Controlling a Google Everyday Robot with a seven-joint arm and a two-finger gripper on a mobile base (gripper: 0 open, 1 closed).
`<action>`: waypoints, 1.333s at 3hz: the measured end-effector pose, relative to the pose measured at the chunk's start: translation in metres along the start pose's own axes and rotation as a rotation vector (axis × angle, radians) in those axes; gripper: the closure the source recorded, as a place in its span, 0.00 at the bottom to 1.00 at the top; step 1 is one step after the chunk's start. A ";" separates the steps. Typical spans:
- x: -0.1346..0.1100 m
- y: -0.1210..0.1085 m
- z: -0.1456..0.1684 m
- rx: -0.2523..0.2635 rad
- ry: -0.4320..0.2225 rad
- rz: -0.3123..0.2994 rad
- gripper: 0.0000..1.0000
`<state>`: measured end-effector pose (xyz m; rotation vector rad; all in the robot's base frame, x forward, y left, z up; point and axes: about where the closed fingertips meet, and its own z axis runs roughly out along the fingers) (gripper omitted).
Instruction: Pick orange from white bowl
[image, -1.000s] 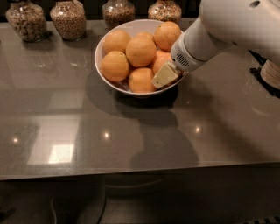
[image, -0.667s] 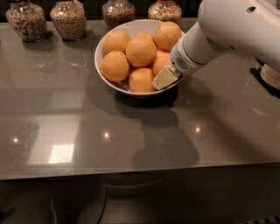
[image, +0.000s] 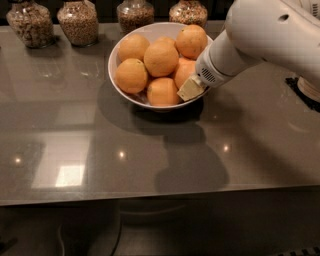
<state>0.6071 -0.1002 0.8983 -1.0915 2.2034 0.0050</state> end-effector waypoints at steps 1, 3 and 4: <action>-0.001 -0.001 -0.002 0.001 -0.001 -0.001 0.97; -0.025 -0.006 -0.024 0.029 -0.051 -0.055 1.00; -0.033 -0.011 -0.048 0.003 -0.068 -0.040 1.00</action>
Offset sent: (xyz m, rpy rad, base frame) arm 0.0041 0.0074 0.0282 -0.0281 -0.0796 0.0374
